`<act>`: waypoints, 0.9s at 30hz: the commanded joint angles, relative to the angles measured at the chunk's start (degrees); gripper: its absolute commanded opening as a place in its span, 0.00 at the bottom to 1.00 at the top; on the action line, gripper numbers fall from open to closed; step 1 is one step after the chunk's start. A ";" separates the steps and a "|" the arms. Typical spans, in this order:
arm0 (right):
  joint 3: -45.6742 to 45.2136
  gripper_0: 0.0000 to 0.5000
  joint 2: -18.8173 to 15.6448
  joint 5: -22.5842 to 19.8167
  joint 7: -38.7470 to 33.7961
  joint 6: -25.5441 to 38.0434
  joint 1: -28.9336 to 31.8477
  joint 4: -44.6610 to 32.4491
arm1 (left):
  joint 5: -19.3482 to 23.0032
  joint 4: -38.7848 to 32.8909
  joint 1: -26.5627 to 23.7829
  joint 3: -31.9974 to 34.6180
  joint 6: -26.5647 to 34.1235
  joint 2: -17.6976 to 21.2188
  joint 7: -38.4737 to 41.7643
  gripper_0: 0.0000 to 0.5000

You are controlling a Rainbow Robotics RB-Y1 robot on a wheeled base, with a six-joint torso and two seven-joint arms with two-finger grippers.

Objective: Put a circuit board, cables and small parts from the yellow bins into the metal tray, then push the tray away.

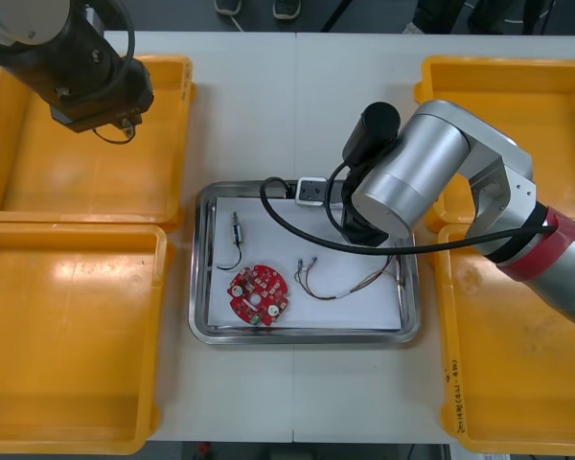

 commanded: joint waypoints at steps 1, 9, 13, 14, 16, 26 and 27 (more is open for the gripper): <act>0.82 1.00 0.10 1.47 0.94 0.87 0.00 -3.89 | 0.56 -2.14 0.26 1.77 0.48 2.16 -4.17 0.00; 0.73 1.00 0.45 2.00 0.85 3.60 0.00 -6.09 | 0.47 -2.14 0.26 1.77 0.48 2.16 -4.26 0.00; 0.73 1.00 0.63 3.67 0.67 4.48 1.32 -8.02 | 0.47 -2.14 0.26 1.77 0.48 2.16 -4.26 0.00; 0.73 1.00 0.63 4.28 0.59 4.57 1.67 -8.64 | 0.56 -2.06 0.26 1.77 0.48 2.16 -4.26 0.00; 0.73 1.00 0.63 6.74 0.59 4.65 3.07 -10.75 | 0.47 -2.14 0.26 1.77 0.48 2.16 -4.34 0.00; 0.47 1.00 0.71 6.83 0.67 5.80 3.60 -12.07 | 0.56 -2.14 0.26 1.77 0.48 2.16 -4.34 0.00; 0.03 1.00 0.71 6.83 0.76 6.41 3.60 -12.42 | 0.56 -2.14 0.35 1.77 0.48 2.16 -4.26 0.00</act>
